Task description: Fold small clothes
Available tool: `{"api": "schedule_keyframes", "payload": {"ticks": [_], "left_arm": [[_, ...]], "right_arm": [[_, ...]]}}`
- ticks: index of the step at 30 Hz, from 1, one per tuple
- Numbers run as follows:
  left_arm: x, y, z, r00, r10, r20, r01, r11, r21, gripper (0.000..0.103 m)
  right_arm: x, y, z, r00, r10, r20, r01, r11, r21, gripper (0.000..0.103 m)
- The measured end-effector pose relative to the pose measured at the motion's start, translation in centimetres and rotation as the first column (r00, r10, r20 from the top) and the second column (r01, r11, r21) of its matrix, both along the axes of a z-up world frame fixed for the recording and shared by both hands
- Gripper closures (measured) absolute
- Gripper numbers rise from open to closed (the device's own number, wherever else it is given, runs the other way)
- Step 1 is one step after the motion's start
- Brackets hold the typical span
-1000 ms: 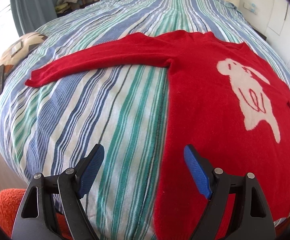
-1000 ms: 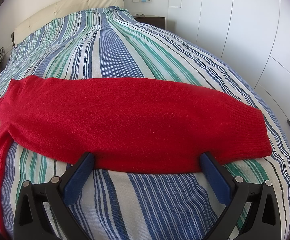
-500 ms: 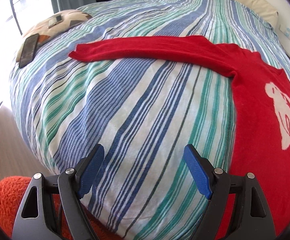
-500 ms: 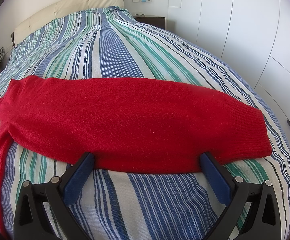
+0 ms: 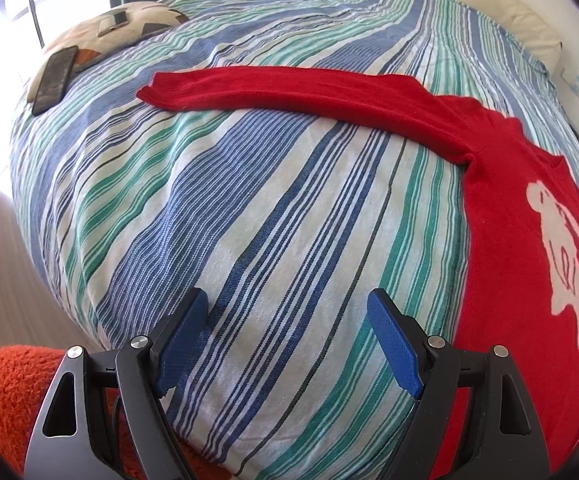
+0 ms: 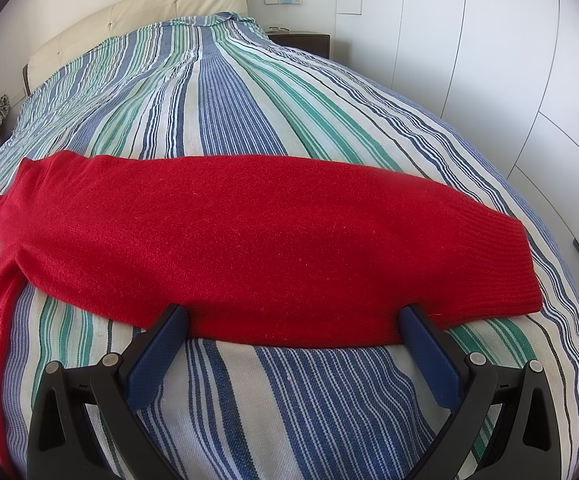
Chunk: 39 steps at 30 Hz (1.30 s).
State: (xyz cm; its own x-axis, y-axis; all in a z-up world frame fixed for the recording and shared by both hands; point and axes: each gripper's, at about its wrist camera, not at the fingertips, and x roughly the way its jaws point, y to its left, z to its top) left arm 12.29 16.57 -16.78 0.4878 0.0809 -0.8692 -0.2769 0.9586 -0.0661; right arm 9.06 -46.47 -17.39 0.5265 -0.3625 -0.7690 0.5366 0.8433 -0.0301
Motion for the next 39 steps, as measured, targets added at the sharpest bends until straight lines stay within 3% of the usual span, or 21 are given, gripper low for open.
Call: {"api": "schedule_keyframes", "payload": {"ticks": [39], "left_arm": [[-0.04, 0.04, -0.04, 1.000, 0.012, -0.002, -0.012, 1.000, 0.007, 0.019]], "right_arm": [[-0.02, -0.01, 0.02, 1.000, 0.000, 0.000, 0.000, 1.000, 0.001, 0.000]]}}
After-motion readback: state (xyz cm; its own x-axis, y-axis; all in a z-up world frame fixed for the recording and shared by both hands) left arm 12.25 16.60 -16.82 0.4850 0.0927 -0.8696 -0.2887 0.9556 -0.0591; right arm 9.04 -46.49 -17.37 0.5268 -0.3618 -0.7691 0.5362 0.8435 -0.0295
